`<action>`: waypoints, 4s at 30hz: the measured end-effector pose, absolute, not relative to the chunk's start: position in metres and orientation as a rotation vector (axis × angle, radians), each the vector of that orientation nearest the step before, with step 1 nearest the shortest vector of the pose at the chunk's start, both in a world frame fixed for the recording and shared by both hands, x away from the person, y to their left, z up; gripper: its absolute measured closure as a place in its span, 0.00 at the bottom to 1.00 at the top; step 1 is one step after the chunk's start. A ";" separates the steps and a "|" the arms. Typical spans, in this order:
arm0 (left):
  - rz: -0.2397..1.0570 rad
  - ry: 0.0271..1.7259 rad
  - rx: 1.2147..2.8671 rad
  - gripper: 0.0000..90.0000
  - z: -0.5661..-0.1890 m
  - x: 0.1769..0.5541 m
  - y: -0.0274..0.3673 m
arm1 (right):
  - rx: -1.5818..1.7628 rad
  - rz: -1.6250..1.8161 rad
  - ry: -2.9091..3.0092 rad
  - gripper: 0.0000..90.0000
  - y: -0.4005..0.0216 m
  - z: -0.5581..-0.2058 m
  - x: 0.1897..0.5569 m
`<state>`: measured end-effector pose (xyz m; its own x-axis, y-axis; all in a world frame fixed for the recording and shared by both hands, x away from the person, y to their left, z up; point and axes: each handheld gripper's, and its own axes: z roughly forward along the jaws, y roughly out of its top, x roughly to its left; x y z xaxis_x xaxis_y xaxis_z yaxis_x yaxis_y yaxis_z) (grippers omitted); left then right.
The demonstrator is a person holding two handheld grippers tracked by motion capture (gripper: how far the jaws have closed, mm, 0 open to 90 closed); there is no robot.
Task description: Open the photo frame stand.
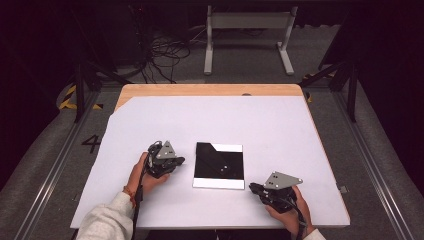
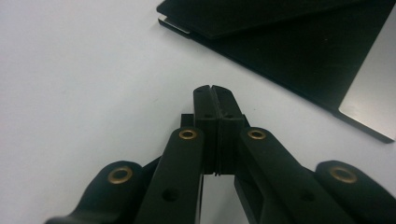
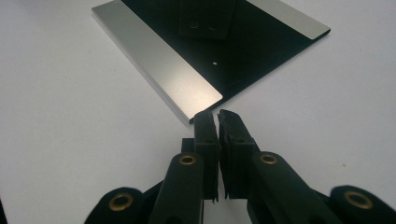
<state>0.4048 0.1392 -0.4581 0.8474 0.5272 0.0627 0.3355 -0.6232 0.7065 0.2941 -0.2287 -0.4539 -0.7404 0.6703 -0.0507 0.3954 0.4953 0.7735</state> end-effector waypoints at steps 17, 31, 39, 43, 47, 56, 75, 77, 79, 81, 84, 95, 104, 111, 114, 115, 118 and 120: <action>0.384 0.608 2.367 1.00 -0.456 0.437 0.106 | 0.906 1.028 2.457 0.97 -0.216 -0.456 0.301; 0.444 0.475 2.610 0.96 -0.441 0.429 0.086 | 0.905 1.004 2.472 0.97 -0.216 -0.454 0.303; 0.422 0.521 2.549 0.87 -0.443 0.431 0.090 | 0.911 1.006 2.469 0.96 -0.216 -0.454 0.302; 0.418 0.534 2.504 0.86 -0.446 0.431 0.093 | 0.912 1.009 2.464 0.96 -0.217 -0.455 0.302; 0.422 0.539 2.462 0.84 -0.449 0.431 0.096 | 0.909 1.016 2.459 0.95 -0.218 -0.455 0.301; 0.423 0.493 2.345 0.79 -0.447 0.430 0.102 | 0.918 1.029 2.449 0.95 -0.221 -0.456 0.300; 0.310 0.437 2.279 0.71 -0.444 0.421 0.098 | 0.930 1.046 2.426 0.94 -0.225 -0.456 0.300; 0.255 0.432 2.258 0.68 -0.444 0.421 0.099 | 0.928 1.049 2.424 0.94 -0.225 -0.456 0.299; 0.248 0.426 2.262 0.67 -0.444 0.421 0.099 | 0.929 1.052 2.424 0.94 -0.225 -0.456 0.299; 0.219 0.419 2.243 0.66 -0.445 0.420 0.098 | 0.928 1.053 2.423 0.93 -0.225 -0.456 0.299; 0.207 0.416 2.240 0.64 -0.444 0.417 0.095 | 0.925 1.057 2.421 0.93 -0.224 -0.455 0.299; 0.162 0.375 2.268 0.61 -0.449 0.410 0.086 | 0.923 1.062 2.423 0.92 -0.225 -0.455 0.299; 0.123 0.364 2.277 0.55 -0.452 0.406 0.078 | 0.913 1.066 2.425 0.92 -0.224 -0.455 0.298; 0.065 0.390 2.261 0.41 -0.451 0.403 0.077 | 0.913 1.070 2.420 0.91 -0.225 -0.454 0.298; 0.061 0.425 2.243 0.29 -0.451 0.403 0.078 | 0.912 1.072 2.421 0.91 -0.225 -0.454 0.298; 0.054 0.440 2.230 0.27 -0.450 0.403 0.079 | 0.912 1.072 2.420 0.91 -0.225 -0.454 0.298; 0.054 0.486 2.197 0.20 -0.450 0.405 0.081 | 0.914 1.076 2.418 0.91 -0.225 -0.454 0.298; 0.047 0.516 2.174 0.17 -0.449 0.406 0.083 | 0.913 1.077 2.419 0.90 -0.224 -0.454 0.298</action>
